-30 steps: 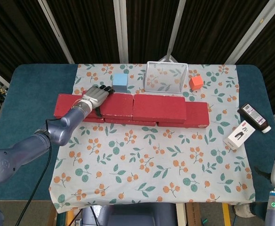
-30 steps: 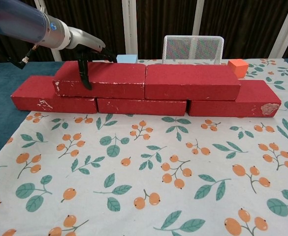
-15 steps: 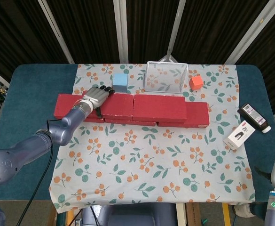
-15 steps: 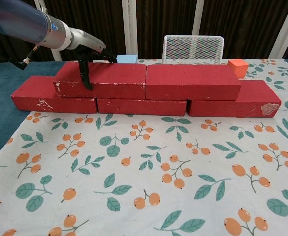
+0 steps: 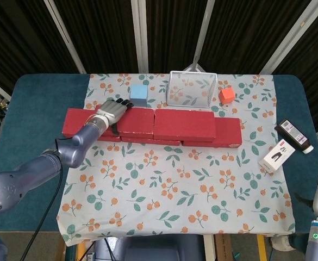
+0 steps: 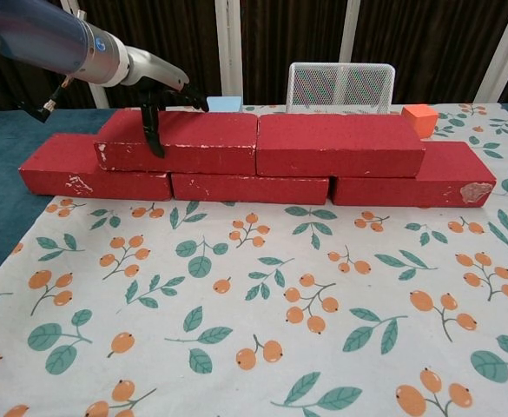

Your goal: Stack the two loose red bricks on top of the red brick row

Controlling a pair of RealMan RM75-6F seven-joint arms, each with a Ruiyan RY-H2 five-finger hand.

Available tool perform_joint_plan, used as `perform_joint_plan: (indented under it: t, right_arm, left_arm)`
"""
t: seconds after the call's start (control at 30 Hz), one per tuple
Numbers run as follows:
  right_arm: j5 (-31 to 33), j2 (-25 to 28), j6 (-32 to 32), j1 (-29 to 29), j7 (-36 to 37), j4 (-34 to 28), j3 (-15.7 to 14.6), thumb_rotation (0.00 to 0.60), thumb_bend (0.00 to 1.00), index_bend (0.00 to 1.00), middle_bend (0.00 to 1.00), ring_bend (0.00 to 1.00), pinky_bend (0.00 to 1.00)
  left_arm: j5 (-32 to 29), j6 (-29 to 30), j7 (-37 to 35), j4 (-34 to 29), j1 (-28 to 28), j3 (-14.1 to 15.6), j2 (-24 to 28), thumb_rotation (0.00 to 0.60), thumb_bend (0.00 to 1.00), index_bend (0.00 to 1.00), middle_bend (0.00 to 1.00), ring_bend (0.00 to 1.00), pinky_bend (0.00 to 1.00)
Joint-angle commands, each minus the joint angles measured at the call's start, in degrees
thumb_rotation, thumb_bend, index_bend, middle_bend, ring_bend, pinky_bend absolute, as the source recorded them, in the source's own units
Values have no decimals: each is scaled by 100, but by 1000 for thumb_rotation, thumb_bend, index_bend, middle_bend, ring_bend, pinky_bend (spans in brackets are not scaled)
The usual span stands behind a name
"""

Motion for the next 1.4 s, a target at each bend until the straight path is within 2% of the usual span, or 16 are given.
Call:
perform_joint_plan:
  t: [0.03, 0.63, 0.9, 1.03, 1.23, 1.4]
  right_arm:
    - [5, 2, -1, -1, 2, -3, 3, 600, 55, 0, 19, 0, 0]
    - [114, -12, 20, -1, -93, -31, 35, 600, 55, 0, 19, 0, 0]
    - [133, -21, 38, 7, -173, -56, 29, 600, 55, 0, 19, 0, 0]
    - [124, -23, 54, 8, -201, -78, 21, 600, 54, 0, 19, 0, 0]
    - [122, -25, 49, 11, -204, -89, 17, 600, 54, 0, 19, 0, 0]
    - [99, -17, 84, -8, -157, -115, 21, 600, 54, 0, 19, 0, 0]
  left_arm:
    - [12, 17, 0, -28, -3, -12, 11, 600, 0, 0, 0, 0, 159]
    - [168, 71, -97, -214, 20, -184, 135, 600, 0, 0, 0, 0, 159]
    - [143, 428, -34, -762, 15, -213, 680, 600, 0, 0, 0, 0, 133]
    - [212, 672, -23, -1337, 123, -223, 1193, 600, 0, 7, 0, 0, 103]
    - [276, 998, -118, -2028, 502, -141, 1843, 600, 0, 94, 42, 0, 96]
    - [577, 1267, -275, -2209, 960, -142, 2059, 600, 0, 107, 84, 0, 94]
